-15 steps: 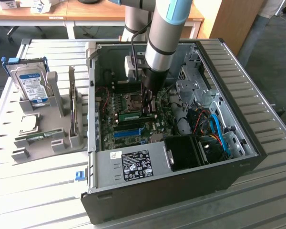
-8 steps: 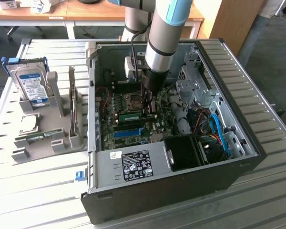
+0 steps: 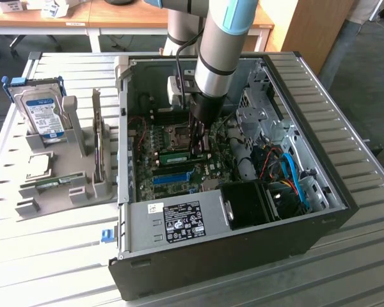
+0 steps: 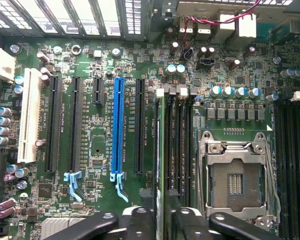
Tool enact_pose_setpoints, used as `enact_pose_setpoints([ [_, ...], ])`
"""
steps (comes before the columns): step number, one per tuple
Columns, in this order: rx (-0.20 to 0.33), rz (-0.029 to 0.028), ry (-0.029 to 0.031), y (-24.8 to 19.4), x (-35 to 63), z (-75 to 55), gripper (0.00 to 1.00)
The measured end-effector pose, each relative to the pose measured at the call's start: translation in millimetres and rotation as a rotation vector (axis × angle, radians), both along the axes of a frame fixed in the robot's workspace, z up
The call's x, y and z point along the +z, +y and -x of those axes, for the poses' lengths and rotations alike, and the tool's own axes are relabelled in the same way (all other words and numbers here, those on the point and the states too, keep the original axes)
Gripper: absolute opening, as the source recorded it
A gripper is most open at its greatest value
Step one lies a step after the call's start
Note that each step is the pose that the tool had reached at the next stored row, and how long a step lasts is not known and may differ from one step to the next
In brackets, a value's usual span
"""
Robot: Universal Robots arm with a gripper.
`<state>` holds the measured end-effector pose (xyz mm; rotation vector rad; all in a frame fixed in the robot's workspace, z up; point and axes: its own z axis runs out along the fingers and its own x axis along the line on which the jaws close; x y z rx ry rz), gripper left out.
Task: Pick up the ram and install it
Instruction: 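Insert the ram into the slot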
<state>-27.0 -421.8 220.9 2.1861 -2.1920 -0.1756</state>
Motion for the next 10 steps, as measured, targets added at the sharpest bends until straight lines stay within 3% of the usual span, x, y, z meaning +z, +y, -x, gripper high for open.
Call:
enact_pose_setpoints([
  [1,0.000,0.0001,0.0000,0.0,0.0,0.0,0.25],
  [7,0.000,0.0005,0.0001,-0.1,0.5,0.0,0.25],
  [10,0.000,0.0003,0.0000,0.0,7.5,0.0,0.25],
])
